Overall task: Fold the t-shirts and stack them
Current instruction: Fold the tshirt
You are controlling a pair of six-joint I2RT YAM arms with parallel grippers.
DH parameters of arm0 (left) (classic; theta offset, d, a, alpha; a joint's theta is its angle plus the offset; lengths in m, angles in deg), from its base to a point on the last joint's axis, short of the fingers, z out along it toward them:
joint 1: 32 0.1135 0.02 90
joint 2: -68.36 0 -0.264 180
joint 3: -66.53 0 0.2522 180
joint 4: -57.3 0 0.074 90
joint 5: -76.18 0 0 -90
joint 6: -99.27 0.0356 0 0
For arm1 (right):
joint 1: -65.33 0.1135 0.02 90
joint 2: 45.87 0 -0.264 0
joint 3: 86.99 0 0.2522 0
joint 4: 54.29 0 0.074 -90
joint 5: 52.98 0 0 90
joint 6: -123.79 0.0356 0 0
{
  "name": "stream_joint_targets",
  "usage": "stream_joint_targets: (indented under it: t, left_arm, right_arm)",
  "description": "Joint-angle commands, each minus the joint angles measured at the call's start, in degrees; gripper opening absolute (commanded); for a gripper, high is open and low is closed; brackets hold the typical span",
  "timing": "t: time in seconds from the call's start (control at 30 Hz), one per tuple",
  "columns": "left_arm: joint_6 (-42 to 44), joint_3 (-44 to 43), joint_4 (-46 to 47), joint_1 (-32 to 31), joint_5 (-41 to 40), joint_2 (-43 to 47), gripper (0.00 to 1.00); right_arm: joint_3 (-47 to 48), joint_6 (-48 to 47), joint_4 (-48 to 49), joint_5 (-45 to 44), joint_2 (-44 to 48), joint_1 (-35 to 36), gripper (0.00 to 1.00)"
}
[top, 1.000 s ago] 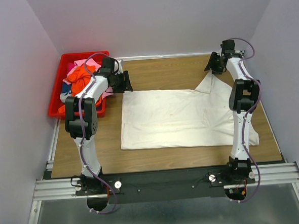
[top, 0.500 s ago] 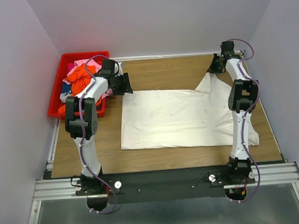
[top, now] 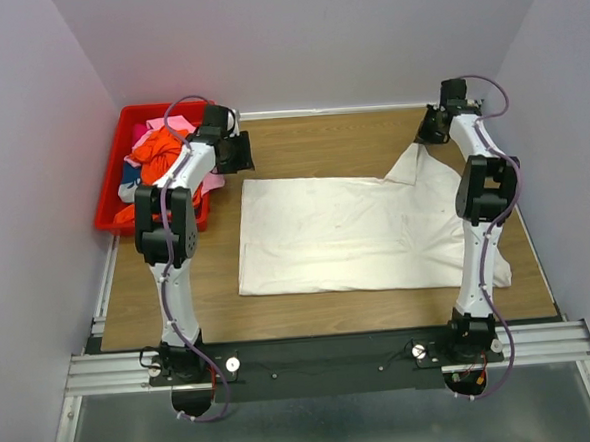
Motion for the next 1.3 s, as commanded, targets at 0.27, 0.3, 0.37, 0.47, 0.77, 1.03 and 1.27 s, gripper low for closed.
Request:
stream_joint_targets:
  t: [0.27,0.3,0.37,0.47,0.77,1.03,1.27]
  left_arm:
    - [2.0,-7.8,-4.5,-0.8,-6.1,-7.5,0.56]
    - [2.0,-8.2,-4.7,-0.8,-5.8,-7.8,0.56]
    - [2.0,-8.2,-4.9,-1.1,-5.1,-8.3,0.56]
    - [2.1,-8.4,-5.2,-1.8,-4.9,-8.9,0.55]
    - [1.7,-7.3,-5.7,-2.5,-7.8,-9.3,0.54]
    - [1.9,-8.9,-7.1,-2.6,-11.1,-10.9,0.48]
    - [2.1,-8.9,-6.0,-2.9,-10.8,-11.8,0.38]
  right_arm:
    - [-4.7,0.4,0.1,-2.8,5.6,-0.3,0.00]
    - [-4.8,0.4,0.0,-2.8,5.7,-0.3,0.00]
    - [-5.0,0.4,0.0,-2.8,5.8,-0.3,0.00]
    - [-5.3,0.4,0.0,-2.8,5.9,-0.3,0.00]
    - [-6.0,0.5,0.0,-2.2,6.1,-0.3,0.00]
    - [-7.0,0.5,0.0,-1.9,6.7,-0.4,0.00]
    - [-8.1,0.5,0.1,-0.9,7.0,-0.3,0.00]
